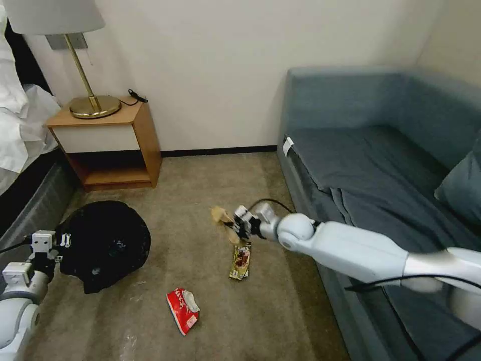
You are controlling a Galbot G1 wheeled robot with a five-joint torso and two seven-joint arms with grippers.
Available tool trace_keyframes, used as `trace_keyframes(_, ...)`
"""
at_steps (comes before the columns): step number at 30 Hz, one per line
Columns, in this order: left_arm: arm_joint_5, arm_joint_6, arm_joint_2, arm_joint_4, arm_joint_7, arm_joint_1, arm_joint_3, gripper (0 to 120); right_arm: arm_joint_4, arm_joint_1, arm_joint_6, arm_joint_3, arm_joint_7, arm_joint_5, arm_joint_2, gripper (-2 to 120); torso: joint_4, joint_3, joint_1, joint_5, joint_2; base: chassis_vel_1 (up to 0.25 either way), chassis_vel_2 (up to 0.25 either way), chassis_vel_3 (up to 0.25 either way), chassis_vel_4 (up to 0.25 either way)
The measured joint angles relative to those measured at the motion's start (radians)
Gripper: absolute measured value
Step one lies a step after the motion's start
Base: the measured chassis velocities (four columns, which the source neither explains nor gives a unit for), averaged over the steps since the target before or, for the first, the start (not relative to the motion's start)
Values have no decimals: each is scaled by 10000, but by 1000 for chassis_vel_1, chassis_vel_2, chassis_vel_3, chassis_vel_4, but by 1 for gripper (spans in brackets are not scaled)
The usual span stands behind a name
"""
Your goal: Pick up the trash bin, then pick up the garbage on the floor and place it into the trash bin.
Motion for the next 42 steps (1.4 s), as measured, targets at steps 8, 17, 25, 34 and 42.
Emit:
trace_keyframes(8, -19, -95, -87, -58, 15, 35, 29, 6, -334, 1324, -69, -514, 103, 874, 2025, 0, 5, 0, 0, 0, 1, 0, 0, 0, 0)
trace_keyframes(17, 139, 203, -404, -523, 5, -231, 376, 6, -1387, 1588, 154, -794, -20, 1533, 3768, 0, -3, -1, -1, -1, 1, 0, 0, 0, 0)
trace_keyframes(25, 180, 308, -599, -620, -24, -383, 482, 6, -2715, 1351, 389, -889, -315, 1473, 5359, 0, 3, -1, 0, 0, 1, 0, 0, 0, 0)
trace_keyframes(34, 132, 274, -629, -625, -22, -338, 437, 6, -4366, 618, 918, -957, -547, 733, 5565, 0, -7, 0, 0, 3, 1, 0, 0, 0, 0)
trace_keyframes(42, 69, 272, -549, -735, -22, -274, 393, 6, -4390, 408, 988, -1152, -541, 673, 5544, 0, 2, -1, 0, 4, 1, 0, 0, 0, 0)
